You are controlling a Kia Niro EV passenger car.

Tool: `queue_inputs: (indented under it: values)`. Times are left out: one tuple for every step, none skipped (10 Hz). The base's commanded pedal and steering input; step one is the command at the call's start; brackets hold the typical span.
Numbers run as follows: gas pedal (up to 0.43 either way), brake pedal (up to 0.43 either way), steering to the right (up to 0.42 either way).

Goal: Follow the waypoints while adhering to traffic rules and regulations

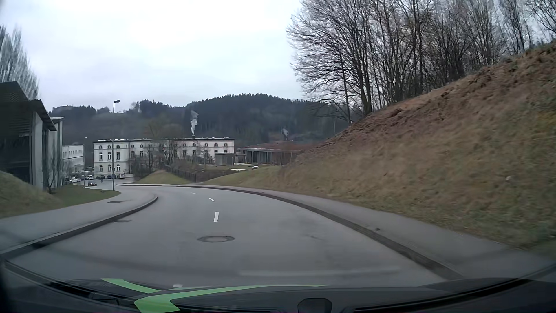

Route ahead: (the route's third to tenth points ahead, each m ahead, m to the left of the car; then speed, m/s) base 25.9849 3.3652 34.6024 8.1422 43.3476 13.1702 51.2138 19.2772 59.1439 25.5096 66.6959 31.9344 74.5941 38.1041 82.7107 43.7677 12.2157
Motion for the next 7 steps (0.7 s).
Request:
queue_inputs:
  values:
    - [0.000,0.220,-0.066]
    - [0.000,0.220,-0.067]
    - [0.000,0.220,-0.068]
    - [0.000,0.207,-0.069]
    - [0.000,0.201,-0.069]
    - [0.000,0.207,-0.069]
    - [0.000,0.207,-0.071]
